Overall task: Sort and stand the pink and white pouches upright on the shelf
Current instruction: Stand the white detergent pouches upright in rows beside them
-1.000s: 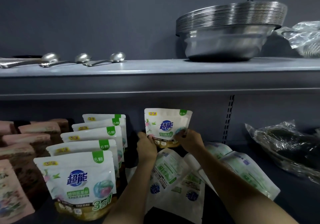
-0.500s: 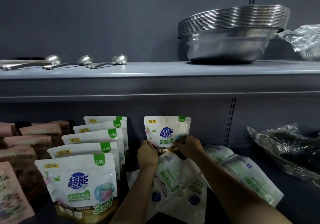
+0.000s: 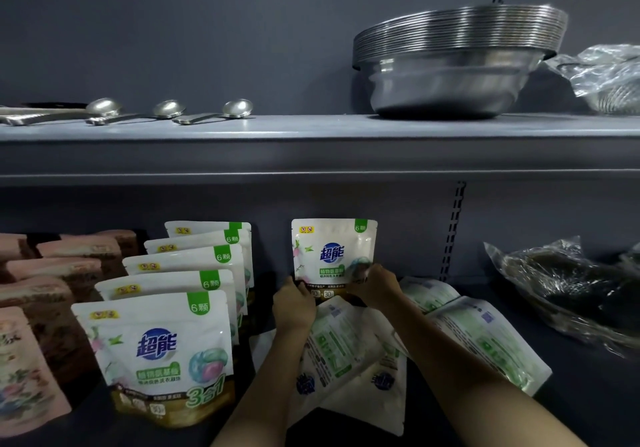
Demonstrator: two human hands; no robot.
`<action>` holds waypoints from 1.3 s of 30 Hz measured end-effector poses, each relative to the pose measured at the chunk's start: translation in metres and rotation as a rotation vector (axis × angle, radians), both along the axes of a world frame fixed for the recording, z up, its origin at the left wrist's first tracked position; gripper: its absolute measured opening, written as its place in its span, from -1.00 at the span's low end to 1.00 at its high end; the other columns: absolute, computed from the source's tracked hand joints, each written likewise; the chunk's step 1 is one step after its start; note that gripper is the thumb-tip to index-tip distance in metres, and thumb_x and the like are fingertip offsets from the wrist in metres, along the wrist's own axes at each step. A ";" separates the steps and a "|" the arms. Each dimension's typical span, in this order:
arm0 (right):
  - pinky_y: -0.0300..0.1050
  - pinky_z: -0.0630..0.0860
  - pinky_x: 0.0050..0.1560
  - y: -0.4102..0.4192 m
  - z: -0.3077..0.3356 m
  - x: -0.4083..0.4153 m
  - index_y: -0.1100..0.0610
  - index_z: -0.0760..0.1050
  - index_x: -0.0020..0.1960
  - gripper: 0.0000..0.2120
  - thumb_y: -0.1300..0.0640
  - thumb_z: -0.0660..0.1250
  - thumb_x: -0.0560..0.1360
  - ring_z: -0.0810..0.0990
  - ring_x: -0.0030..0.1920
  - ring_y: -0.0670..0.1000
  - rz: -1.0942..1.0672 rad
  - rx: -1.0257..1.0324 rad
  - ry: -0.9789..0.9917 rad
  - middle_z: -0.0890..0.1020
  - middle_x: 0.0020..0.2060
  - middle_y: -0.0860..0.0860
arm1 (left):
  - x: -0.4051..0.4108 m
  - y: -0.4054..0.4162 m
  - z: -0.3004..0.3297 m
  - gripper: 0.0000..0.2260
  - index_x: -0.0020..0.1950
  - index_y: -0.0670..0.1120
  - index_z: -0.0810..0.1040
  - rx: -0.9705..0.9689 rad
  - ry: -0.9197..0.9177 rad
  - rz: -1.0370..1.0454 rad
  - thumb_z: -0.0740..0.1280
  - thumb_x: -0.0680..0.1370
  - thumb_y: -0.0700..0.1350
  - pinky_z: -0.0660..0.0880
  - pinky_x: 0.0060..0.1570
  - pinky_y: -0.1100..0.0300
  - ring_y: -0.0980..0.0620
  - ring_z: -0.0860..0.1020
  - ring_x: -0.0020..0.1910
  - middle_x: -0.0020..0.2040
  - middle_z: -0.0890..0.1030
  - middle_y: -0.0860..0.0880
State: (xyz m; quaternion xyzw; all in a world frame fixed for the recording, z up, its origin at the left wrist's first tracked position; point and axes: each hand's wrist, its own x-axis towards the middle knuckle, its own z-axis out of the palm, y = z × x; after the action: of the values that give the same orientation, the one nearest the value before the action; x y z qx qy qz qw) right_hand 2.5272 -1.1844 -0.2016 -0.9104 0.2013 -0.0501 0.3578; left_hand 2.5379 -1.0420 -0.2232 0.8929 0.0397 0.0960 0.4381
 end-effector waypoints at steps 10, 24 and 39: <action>-0.23 0.39 -0.12 0.002 0.009 -0.020 0.22 0.38 0.29 -0.53 0.06 0.38 0.45 0.55 0.15 0.13 -0.011 0.019 -0.149 0.55 0.15 0.12 | -0.036 0.007 0.039 -0.71 0.30 -0.13 0.46 -0.333 -0.178 -0.091 0.18 0.59 -0.13 0.49 0.19 0.04 -0.11 0.56 0.16 0.20 0.58 -0.13; -0.06 0.25 0.40 0.038 0.006 -0.103 -0.05 0.32 0.41 -0.43 0.21 0.30 0.43 0.22 0.45 0.04 0.637 -0.297 0.001 0.29 0.41 -0.01 | -0.085 0.025 0.052 -0.72 0.29 -0.13 0.46 -0.429 -0.087 -0.191 0.20 0.59 -0.14 0.36 0.20 0.23 0.04 0.49 0.22 0.26 0.54 -0.05; 0.08 0.21 0.43 0.040 -0.012 -0.119 -0.10 0.46 0.30 -0.66 0.10 0.17 0.56 0.33 0.41 0.02 0.533 -0.683 -0.339 0.48 0.34 -0.10 | -0.109 0.032 0.068 -0.75 0.25 -0.10 0.47 -0.470 -0.139 -0.265 0.23 0.58 -0.11 0.38 0.16 0.25 0.16 0.46 0.10 0.23 0.55 -0.01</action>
State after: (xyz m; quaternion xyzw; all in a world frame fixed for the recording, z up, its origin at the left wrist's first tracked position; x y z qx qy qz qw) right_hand 2.4077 -1.1449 -0.2131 -0.9751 -0.1292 -0.1680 0.0660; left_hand 2.4293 -1.0102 -0.1553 0.7555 -0.0865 0.0871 0.6436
